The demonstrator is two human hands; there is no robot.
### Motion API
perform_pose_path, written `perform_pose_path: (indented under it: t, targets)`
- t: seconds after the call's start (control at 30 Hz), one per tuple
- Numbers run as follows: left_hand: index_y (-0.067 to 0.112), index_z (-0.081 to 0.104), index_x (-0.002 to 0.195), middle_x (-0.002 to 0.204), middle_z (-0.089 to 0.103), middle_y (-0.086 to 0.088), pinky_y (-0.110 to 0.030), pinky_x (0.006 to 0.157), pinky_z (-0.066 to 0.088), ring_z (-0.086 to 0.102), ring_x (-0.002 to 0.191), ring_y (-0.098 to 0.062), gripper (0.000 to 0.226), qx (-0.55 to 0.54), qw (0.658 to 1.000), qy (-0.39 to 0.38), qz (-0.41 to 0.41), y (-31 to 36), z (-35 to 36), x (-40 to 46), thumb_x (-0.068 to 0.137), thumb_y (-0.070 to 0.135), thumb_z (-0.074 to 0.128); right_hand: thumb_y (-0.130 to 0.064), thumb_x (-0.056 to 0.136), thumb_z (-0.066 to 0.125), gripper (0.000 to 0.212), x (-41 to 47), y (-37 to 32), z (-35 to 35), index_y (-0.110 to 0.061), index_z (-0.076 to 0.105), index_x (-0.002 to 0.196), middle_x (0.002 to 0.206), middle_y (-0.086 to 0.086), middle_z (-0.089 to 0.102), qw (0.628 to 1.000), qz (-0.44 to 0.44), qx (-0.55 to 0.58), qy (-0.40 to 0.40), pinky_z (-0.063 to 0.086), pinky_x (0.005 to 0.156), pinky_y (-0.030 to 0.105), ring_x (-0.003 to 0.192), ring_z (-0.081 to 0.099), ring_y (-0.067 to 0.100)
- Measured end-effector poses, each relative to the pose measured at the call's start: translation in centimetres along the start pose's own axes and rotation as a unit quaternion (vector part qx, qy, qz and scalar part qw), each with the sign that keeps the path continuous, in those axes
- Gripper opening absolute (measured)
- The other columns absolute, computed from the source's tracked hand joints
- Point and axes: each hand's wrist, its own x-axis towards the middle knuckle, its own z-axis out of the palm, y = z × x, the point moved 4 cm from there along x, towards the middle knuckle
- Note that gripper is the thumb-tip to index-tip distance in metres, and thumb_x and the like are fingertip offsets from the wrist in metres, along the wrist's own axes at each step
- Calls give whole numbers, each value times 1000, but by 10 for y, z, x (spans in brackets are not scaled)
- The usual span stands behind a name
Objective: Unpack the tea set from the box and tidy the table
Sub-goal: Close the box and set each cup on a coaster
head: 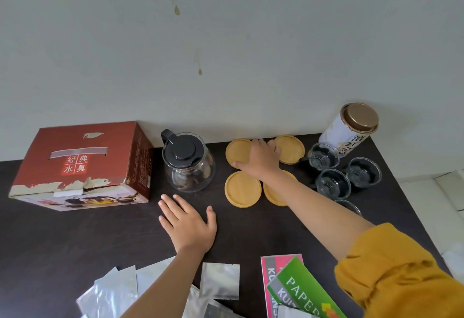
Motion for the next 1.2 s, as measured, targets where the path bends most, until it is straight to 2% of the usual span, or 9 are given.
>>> perform_pose_path:
  t: [0.1,0.17,0.23,0.33,0.43,0.6,0.8,0.97,1.2]
  targets:
    - [-11,24,141,149,16,-34,-60,107,24,16,140,-46,94,-3,1000,-1,0,1,-1,0,79,59,25,-54,82,62,64,-11,23,-17,-10,47,125,128,7,51,1000,2,-5,16,31,100,47,123,40,34]
    - [-11,23,141,149,16,-34,-60,107,24,15,140,-46,94,-2,1000,-2,1,0,-1,0,79,59,24,-52,83,61,58,-17,45,-30,-11,47,122,125,7,52,999,7,-30,21,32,96,45,118,40,33]
    - [-11,22,142,150,16,-34,-59,107,24,15,140,-46,94,-1,1000,-3,2,0,-2,0,79,60,24,-50,81,63,58,-22,71,-43,-13,47,122,123,6,52,998,14,-57,29,33,92,42,114,40,32]
    - [-11,23,141,149,16,-35,-60,107,24,15,140,-46,94,-2,1000,0,4,0,-2,0,79,60,23,-45,76,67,63,-25,106,-62,-15,44,125,126,7,50,995,26,-93,30,33,94,43,118,39,34]
    - [-12,25,140,149,18,-35,-60,106,25,17,139,-47,94,-7,1000,4,5,1,-4,-1,79,59,24,-47,75,69,71,-23,132,-73,-12,40,129,133,11,45,989,44,-138,-20,30,101,46,126,35,36]
    - [-12,25,140,148,18,-35,-61,106,25,17,139,-47,94,-11,1000,5,5,0,-3,-1,79,59,25,-50,79,65,82,-18,145,-70,-9,31,141,144,15,37,972,32,-207,-108,18,112,53,136,23,44]
    - [-12,25,140,148,18,-35,-61,105,25,17,139,-47,94,-6,1000,5,3,0,-2,-1,79,59,25,-50,80,65,61,-14,136,-77,-12,46,123,127,10,48,963,0,-255,-84,28,104,45,125,34,36]
    - [-12,26,140,148,19,-36,-61,105,25,18,139,-47,93,-6,1000,6,1,0,-1,0,79,58,27,-50,77,64,60,-12,99,-85,-13,48,123,119,9,49,977,-46,-209,-3,35,90,39,112,42,31]
    - [-11,25,141,149,18,-34,-60,106,25,17,139,-46,93,-4,1000,2,-1,0,-3,0,79,59,25,-42,78,68,66,-8,17,-65,-10,44,131,125,12,46,991,-117,-39,44,46,87,38,114,44,30]
